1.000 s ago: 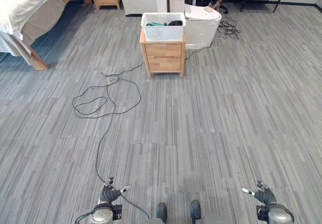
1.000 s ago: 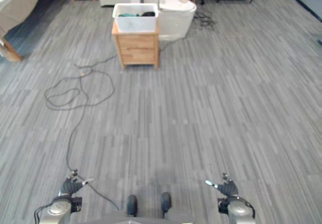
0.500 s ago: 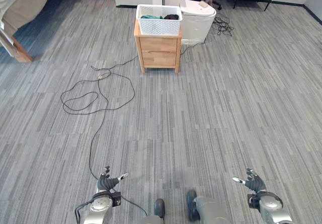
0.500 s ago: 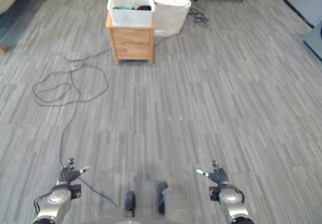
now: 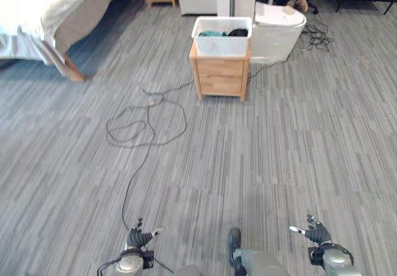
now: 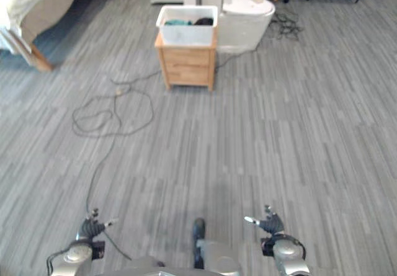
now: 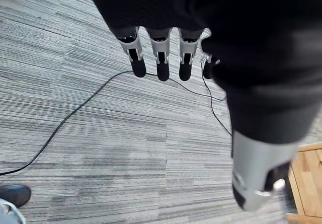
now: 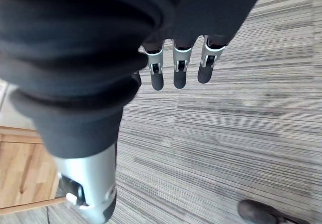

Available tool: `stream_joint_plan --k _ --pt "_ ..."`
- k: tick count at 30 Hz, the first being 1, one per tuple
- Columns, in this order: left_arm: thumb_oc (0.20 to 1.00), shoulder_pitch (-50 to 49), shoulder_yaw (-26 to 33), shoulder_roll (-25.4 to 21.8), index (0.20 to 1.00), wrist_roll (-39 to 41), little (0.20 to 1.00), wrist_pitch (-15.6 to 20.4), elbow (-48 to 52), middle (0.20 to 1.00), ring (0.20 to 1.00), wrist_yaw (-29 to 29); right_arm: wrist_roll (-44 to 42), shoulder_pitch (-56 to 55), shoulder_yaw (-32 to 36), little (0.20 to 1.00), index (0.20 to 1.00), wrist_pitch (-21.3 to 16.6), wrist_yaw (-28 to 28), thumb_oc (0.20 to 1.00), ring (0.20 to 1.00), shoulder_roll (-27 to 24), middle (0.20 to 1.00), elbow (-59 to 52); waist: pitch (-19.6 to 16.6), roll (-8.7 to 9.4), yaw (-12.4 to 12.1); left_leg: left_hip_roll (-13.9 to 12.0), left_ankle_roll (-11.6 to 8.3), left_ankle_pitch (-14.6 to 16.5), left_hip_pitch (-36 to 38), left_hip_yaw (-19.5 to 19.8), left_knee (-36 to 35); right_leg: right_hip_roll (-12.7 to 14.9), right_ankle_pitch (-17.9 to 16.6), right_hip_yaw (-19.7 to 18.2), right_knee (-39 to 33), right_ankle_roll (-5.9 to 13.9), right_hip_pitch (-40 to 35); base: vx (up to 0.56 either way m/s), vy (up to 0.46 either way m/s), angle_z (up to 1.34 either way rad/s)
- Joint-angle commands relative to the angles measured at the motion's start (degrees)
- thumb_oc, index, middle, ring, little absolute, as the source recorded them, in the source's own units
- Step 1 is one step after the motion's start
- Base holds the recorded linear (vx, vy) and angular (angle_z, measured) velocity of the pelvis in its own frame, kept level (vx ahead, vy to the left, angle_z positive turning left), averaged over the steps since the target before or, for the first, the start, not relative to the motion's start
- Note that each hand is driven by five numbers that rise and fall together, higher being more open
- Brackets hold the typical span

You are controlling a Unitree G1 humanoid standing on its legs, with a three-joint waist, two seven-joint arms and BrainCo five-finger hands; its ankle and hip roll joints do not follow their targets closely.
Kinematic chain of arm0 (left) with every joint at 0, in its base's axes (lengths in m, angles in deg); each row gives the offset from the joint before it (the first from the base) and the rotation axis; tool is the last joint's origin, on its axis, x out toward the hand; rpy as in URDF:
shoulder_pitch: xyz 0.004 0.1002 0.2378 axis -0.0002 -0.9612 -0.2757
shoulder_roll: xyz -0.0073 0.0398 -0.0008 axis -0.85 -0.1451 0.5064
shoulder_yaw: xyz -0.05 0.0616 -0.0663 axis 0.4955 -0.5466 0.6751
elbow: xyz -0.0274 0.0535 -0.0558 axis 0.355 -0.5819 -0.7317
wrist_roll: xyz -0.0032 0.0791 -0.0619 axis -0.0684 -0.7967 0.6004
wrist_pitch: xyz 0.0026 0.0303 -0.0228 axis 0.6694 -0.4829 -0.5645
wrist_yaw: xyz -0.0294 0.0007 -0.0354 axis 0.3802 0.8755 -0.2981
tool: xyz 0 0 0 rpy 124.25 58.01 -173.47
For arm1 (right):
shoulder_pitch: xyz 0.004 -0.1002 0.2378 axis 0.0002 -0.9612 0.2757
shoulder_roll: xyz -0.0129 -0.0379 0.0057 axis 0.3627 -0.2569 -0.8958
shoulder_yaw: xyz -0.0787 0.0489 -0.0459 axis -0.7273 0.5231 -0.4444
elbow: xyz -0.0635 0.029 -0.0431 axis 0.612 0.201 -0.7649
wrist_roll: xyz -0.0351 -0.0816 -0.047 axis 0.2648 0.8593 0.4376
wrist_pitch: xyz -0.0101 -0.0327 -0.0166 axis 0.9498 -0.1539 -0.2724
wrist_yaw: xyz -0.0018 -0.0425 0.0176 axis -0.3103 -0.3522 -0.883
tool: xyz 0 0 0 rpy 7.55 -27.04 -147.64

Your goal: Grab the laundry basket,head to the washer,open it,put in the laundry and shut it.

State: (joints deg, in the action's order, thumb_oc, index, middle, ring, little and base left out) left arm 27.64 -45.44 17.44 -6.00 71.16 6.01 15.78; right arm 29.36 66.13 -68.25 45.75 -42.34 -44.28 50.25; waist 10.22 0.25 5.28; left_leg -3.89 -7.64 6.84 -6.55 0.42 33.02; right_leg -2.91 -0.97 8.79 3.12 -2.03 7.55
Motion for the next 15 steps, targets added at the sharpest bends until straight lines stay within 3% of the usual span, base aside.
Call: stream_joint_plan --k 1,2,3,6,9,12,13,15 --pt "1.0 3.8 -0.6 -2.2 1.0 -2.2 1.0 1.3 1.8 1.0 1.0 0.3 -0.4 1.5 0.7 1.0 1.0 -0.7 1.7 1.0 1.0 -2.6 1.0 -1.6 2.4 2.16 -0.3 4.2 5.93 -1.3 0.3 -8.0 -16.5 4.8 2.7 -4.0 -1.6 5.03 -3.6 0.27 -0.04 0.03" --pt "1.0 3.9 -0.6 -2.3 1.0 -2.2 1.0 1.3 1.8 1.0 1.0 0.3 -0.4 1.5 0.7 1.0 1.0 -0.7 1.6 1.0 1.0 -2.6 1.0 -1.6 2.2 2.25 -0.3 4.3 5.95 -1.5 0.1 -8.0 -16.7 4.9 2.6 -4.0 -1.6 5.05 -3.5 0.43 -0.012 -0.35" --pt "1.0 3.5 -0.5 -2.4 1.0 -2.4 1.0 1.1 2.3 1.0 1.0 0.2 -0.1 1.5 0.4 1.0 1.0 -0.3 1.8 1.0 1.0 -2.6 1.0 -1.2 2.3 1.46 -1.5 4.0 5.33 -5.9 -4.8 -8.4 -23.0 3.9 3.7 -5.1 -2.8 5.18 -5.9 0.35 0.015 -0.32" --pt "1.0 2.8 0.1 -2.3 1.0 -2.3 1.0 0.8 2.2 1.0 1.0 0.2 0.9 1.6 0.0 1.0 1.0 0.0 2.4 1.0 1.0 -2.1 1.0 0.3 2.5 0.55 -3.6 3.1 4.11 -12.8 -9.7 -8.5 -32.0 2.2 6.3 -7.5 -3.4 5.32 -10.7 0.46 0.044 -0.42" --pt "1.0 2.0 0.4 -2.1 1.0 -2.3 1.0 0.7 1.9 1.0 1.0 0.3 2.0 1.1 -0.1 1.0 1.0 0.3 2.4 1.0 1.0 -1.7 1.0 0.9 2.1 0.98 -5.2 2.1 3.66 -15.3 -11.7 -9.4 -36.6 2.5 9.2 -10.5 -1.9 5.42 -15.1 0.53 0.139 -0.65" --pt "1.0 1.4 0.6 -2.0 1.0 -2.2 1.0 0.7 2.2 1.0 1.0 0.2 2.7 0.7 0.1 1.0 1.0 0.6 2.2 1.0 1.0 -1.5 1.0 1.0 1.6 1.39 -6.2 1.2 3.38 -16.8 -13.0 -9.5 -34.9 3.2 10.9 -12.5 -0.3 5.75 -18.2 0.45 0.162 -0.6" --pt "1.0 0.8 0.7 -2.1 1.0 -3.1 1.0 0.5 2.0 1.0 1.0 -0.1 3.5 0.0 0.5 1.0 1.0 0.6 1.6 1.0 1.0 -0.6 1.0 2.0 0.2 1.66 -6.6 0.8 4.23 -17.6 -11.7 -9.6 -33.2 4.1 11.5 -13.3 1.1 6.46 -19.8 0.71 0.286 -0.85" --pt "1.0 1.1 0.5 -2.4 1.0 -3.6 1.0 0.3 1.1 1.0 1.0 -0.4 3.5 -0.3 0.8 1.0 1.0 1.0 1.4 1.0 1.0 0.4 1.0 3.1 -0.6 3.42 -6.2 2.4 5.27 -15.8 -11.8 -10.4 -28.6 6.7 7.7 -13.4 4.9 7.97 -19.5 0.58 0.26 -0.67"
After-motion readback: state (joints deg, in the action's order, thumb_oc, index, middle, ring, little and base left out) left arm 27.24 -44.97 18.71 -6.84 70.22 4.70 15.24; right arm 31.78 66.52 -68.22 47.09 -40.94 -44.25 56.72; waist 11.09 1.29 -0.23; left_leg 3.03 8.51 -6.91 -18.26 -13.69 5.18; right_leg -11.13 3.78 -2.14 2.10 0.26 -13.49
